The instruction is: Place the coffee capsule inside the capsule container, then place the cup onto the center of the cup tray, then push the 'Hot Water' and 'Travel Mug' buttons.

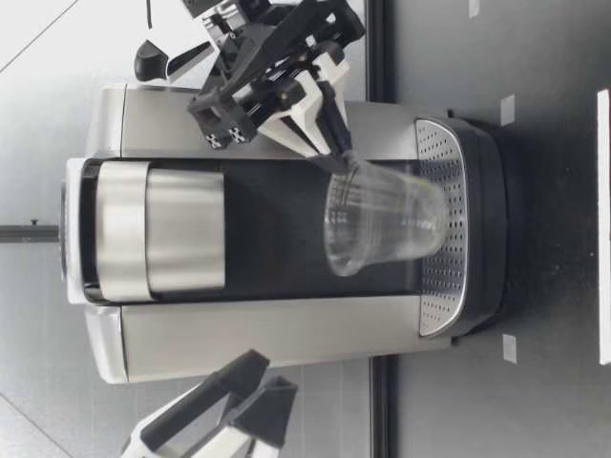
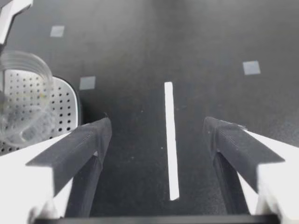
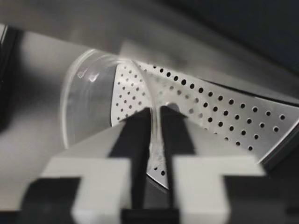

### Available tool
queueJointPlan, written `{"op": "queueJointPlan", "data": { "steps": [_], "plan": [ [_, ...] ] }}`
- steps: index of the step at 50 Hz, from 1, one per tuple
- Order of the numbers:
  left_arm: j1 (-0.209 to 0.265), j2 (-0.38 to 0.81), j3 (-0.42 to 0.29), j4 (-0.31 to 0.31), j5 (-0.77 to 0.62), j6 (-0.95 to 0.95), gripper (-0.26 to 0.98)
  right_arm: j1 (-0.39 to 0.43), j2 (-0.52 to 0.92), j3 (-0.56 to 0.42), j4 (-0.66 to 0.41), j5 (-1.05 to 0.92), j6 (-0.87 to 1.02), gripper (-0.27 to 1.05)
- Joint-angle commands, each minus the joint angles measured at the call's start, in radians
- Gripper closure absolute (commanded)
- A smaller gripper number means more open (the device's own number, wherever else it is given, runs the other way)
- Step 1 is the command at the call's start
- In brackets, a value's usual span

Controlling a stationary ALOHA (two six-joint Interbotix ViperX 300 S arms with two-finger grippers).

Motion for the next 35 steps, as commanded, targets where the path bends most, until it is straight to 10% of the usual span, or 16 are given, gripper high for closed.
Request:
{"op": "queueJointPlan", "data": {
  "steps": [1, 35],
  "plan": [
    [0.003, -0.018, -0.011, 0.0, -0.005, 0.0, 0.03, 0.003, -0.012, -0.026, -0.002, -0.003, -0.002, 0.39],
    [0.003, -0.021, -0.009, -0.011, -0.005, -0.003, 0.03, 0.003, -0.192, 0.071, -0.008, 0.034, -0.02, 0.31]
  ]
}}
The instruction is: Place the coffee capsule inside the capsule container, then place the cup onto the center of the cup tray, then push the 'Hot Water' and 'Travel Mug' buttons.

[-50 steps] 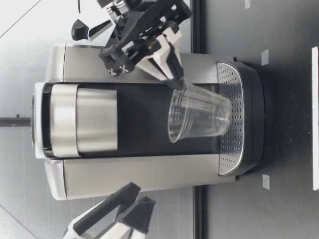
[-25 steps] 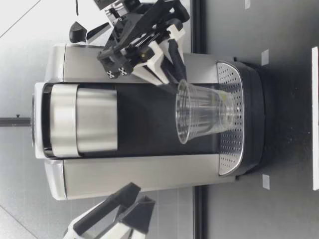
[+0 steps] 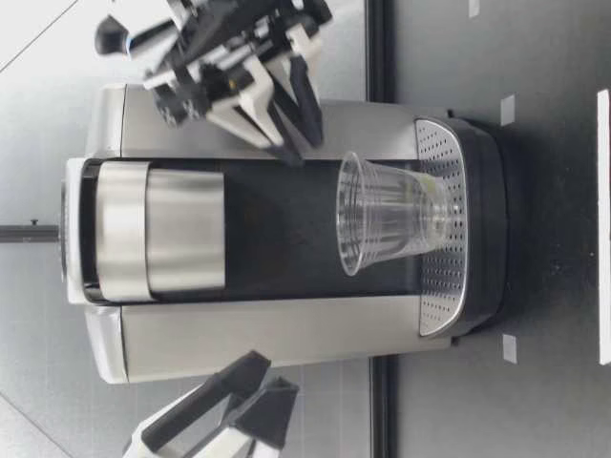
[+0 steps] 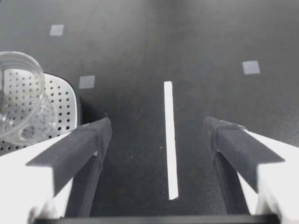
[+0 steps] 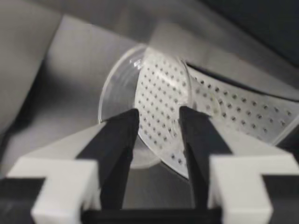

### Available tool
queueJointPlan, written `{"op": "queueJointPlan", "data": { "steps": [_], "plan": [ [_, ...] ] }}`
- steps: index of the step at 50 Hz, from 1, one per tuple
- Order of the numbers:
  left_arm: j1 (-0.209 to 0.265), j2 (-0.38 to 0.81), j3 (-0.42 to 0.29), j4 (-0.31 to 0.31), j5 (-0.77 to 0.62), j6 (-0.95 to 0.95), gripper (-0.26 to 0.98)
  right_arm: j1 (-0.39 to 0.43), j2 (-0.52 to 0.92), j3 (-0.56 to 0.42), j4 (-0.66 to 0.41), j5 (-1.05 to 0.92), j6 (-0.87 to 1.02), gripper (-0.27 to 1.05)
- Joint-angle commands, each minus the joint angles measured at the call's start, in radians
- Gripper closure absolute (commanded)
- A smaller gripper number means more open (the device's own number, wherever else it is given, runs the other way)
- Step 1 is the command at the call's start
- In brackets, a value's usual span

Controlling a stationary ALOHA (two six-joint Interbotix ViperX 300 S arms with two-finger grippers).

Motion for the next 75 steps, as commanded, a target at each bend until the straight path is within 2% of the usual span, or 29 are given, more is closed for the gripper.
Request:
{"op": "queueJointPlan", "data": {
  "steps": [1, 6, 13, 23, 33, 41, 51, 75],
  "plan": [
    [0.003, -0.021, -0.011, -0.003, -0.006, -0.003, 0.03, 0.003, -0.046, 0.011, -0.003, 0.005, -0.008, 0.31],
    [0.003, -0.023, -0.009, -0.006, -0.006, -0.014, 0.03, 0.003, -0.086, 0.048, -0.029, 0.02, -0.025, 0.31],
    [0.003, -0.031, -0.009, -0.008, -0.006, -0.029, 0.04, 0.021, -0.161, 0.103, -0.147, 0.021, -0.069, 0.31],
    [0.003, -0.051, -0.011, -0.011, -0.006, -0.057, 0.04, 0.115, -0.273, 0.152, -0.339, 0.002, -0.161, 0.31],
    [0.003, -0.081, -0.014, -0.011, -0.006, -0.08, 0.09, 0.21, -0.353, 0.175, -0.437, -0.034, -0.249, 0.31],
    [0.003, -0.117, -0.009, -0.011, -0.011, -0.083, 0.15, 0.278, -0.399, 0.172, -0.456, -0.063, -0.324, 0.31],
    [0.003, -0.164, -0.005, -0.011, -0.075, -0.08, 0.15, 0.324, -0.43, 0.156, -0.456, -0.074, -0.376, 0.31],
    [0.003, -0.196, 0.006, -0.011, -0.121, -0.078, 0.16, 0.327, -0.482, 0.152, -0.456, -0.109, -0.382, 0.31]
  ]
}}
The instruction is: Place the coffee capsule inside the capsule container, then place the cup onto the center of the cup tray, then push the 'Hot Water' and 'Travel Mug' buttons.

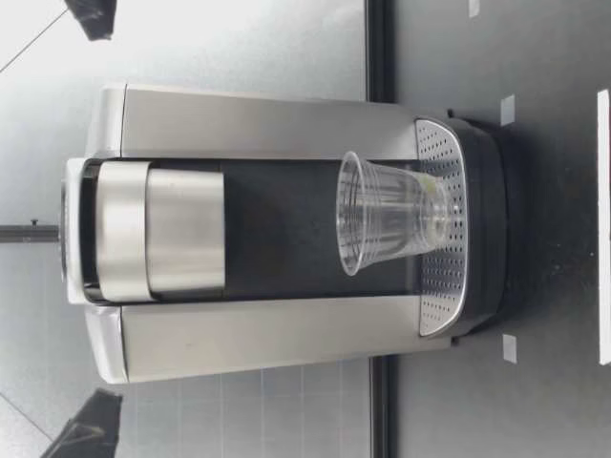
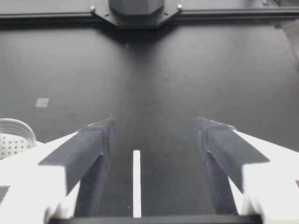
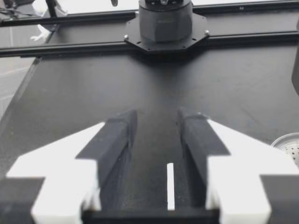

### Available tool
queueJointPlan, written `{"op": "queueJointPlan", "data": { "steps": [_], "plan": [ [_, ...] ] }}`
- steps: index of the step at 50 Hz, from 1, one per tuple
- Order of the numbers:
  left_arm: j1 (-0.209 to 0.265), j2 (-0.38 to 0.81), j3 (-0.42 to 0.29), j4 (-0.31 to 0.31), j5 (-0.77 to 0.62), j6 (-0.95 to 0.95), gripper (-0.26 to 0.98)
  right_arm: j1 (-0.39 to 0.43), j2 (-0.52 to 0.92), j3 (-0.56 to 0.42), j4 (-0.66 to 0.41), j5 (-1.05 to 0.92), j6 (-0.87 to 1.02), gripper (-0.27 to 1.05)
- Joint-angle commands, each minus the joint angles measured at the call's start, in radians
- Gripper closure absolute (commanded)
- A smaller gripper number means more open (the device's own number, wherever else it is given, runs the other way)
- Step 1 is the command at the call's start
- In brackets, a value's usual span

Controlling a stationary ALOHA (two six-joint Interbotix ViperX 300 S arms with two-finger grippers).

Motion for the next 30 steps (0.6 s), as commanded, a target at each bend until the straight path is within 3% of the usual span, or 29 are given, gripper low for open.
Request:
{"op": "queueJointPlan", "data": {
  "steps": [1, 30],
  "plan": [
    [0.002, -0.011, -0.015, -0.002, -0.006, 0.002, 0.16, 0.008, -0.009, -0.021, -0.002, -0.011, -0.002, 0.31],
    [0.012, -0.009, -0.015, -0.002, -0.009, 0.002, 0.16, 0.006, -0.012, -0.017, -0.002, -0.011, -0.003, 0.31]
  ]
}}
